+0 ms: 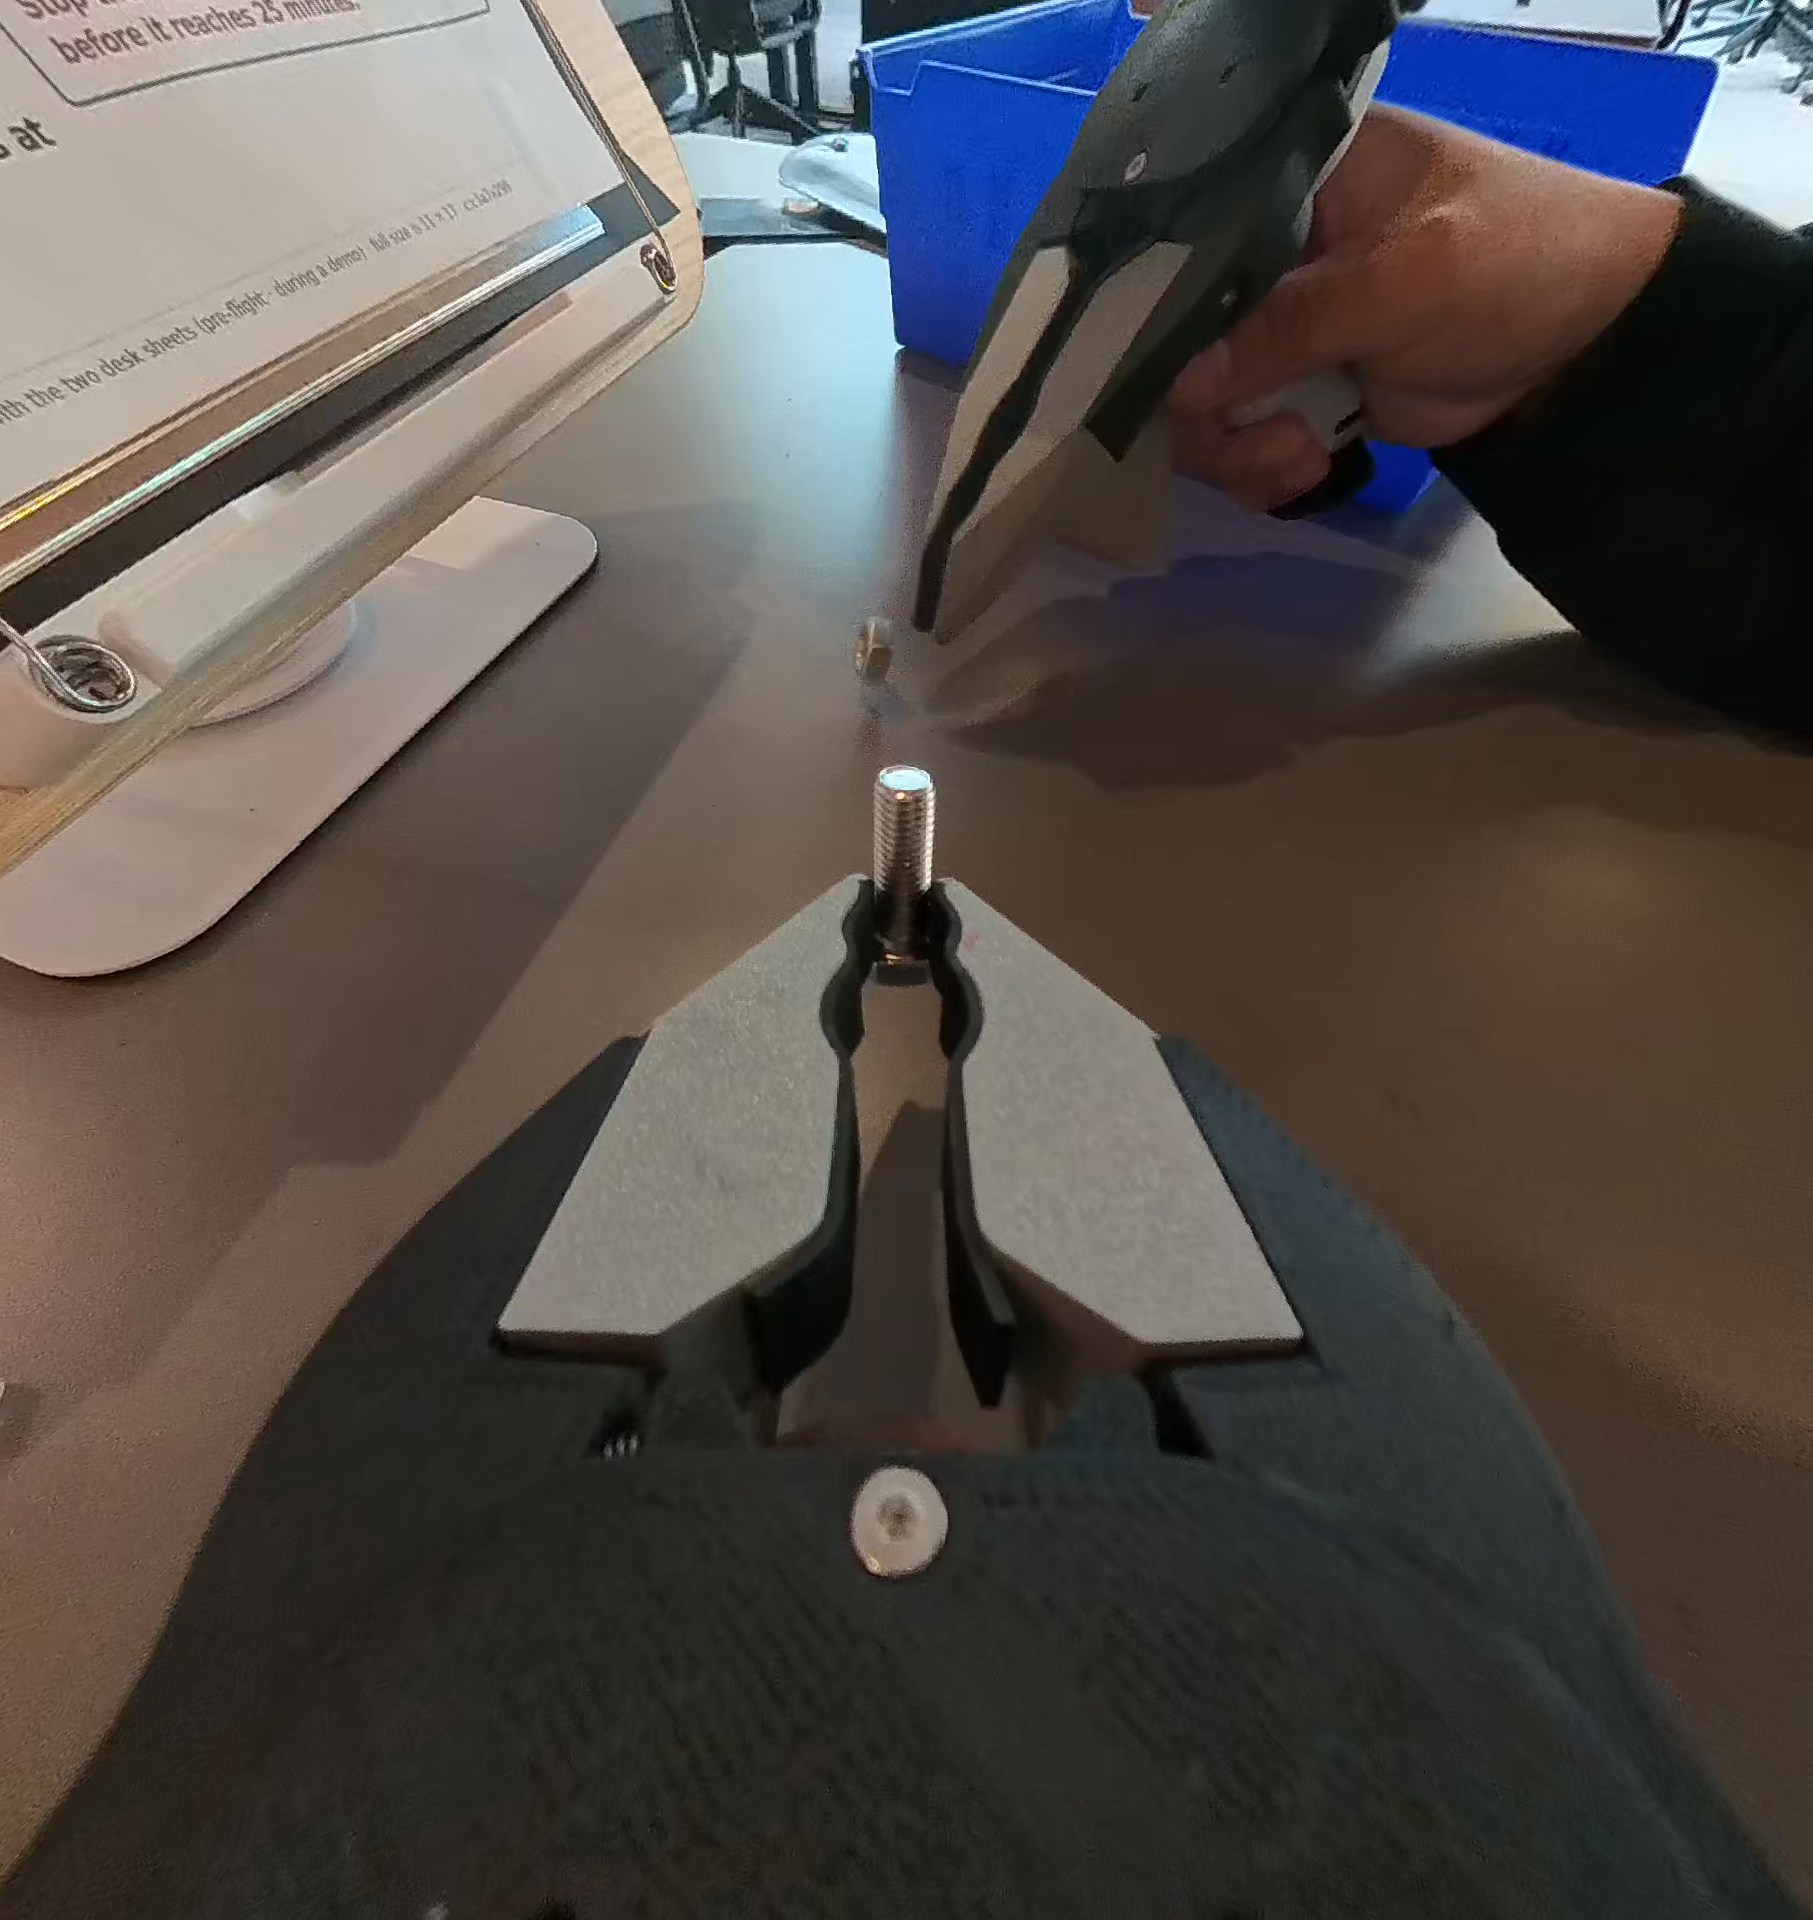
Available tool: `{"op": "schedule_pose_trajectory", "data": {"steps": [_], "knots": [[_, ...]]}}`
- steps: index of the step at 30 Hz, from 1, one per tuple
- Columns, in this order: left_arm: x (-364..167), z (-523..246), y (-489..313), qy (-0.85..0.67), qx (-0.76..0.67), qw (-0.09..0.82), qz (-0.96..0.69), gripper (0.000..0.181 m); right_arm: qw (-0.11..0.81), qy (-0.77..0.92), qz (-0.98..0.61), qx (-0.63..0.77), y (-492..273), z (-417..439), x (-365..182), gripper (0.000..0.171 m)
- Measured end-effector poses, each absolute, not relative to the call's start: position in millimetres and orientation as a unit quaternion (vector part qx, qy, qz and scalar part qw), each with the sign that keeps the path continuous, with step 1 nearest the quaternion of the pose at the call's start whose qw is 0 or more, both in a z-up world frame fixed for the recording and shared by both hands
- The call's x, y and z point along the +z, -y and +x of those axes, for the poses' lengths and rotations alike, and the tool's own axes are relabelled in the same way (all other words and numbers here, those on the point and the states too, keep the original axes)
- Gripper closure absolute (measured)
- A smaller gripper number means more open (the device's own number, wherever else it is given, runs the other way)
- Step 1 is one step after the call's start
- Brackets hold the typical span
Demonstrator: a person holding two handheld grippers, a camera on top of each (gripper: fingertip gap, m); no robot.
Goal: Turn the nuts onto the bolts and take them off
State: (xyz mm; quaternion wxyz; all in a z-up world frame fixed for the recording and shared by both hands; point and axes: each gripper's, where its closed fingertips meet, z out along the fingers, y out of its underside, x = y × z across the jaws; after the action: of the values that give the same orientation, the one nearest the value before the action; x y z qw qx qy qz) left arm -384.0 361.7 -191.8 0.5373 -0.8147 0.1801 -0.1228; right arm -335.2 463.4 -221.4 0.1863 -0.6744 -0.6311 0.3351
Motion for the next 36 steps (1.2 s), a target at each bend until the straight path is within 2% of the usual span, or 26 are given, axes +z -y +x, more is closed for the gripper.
{"op": "schedule_pose_trajectory", "data": {"steps": [2,9,12,15,20,24,30,36], "knots": [[-194,-383,-362,-0.186,-0.116,0.533,-0.817,0.174,0.158,0.632,-0.667,0.362,-453,-335,-221,0.165],[-199,-379,-362,-0.199,-0.108,0.521,-0.823,0.174,0.261,0.616,-0.688,0.28,-489,-348,-229,0.149],[-198,-380,-362,-0.197,-0.105,0.522,-0.823,0.174,0.291,0.619,-0.698,0.212,-509,-343,-242,0.165],[-198,-379,-362,-0.196,-0.109,0.523,-0.822,0.174,0.255,0.611,-0.709,0.242,-503,-341,-243,0.165],[-198,-380,-362,-0.193,-0.109,0.524,-0.822,0.174,0.337,0.548,-0.716,0.271,-531,-336,-207,0.164],[-198,-380,-363,-0.191,-0.111,0.524,-0.823,0.174,0.309,0.517,-0.74,0.3,-542,-332,-216,0.15],[-198,-378,-362,-0.195,-0.109,0.524,-0.822,0.174,0.299,0.545,-0.752,0.22,-556,-321,-245,0.154],[-198,-377,-362,-0.196,-0.112,0.523,-0.822,0.174,0.308,0.547,-0.747,0.22,-557,-323,-245,0.157]]}}
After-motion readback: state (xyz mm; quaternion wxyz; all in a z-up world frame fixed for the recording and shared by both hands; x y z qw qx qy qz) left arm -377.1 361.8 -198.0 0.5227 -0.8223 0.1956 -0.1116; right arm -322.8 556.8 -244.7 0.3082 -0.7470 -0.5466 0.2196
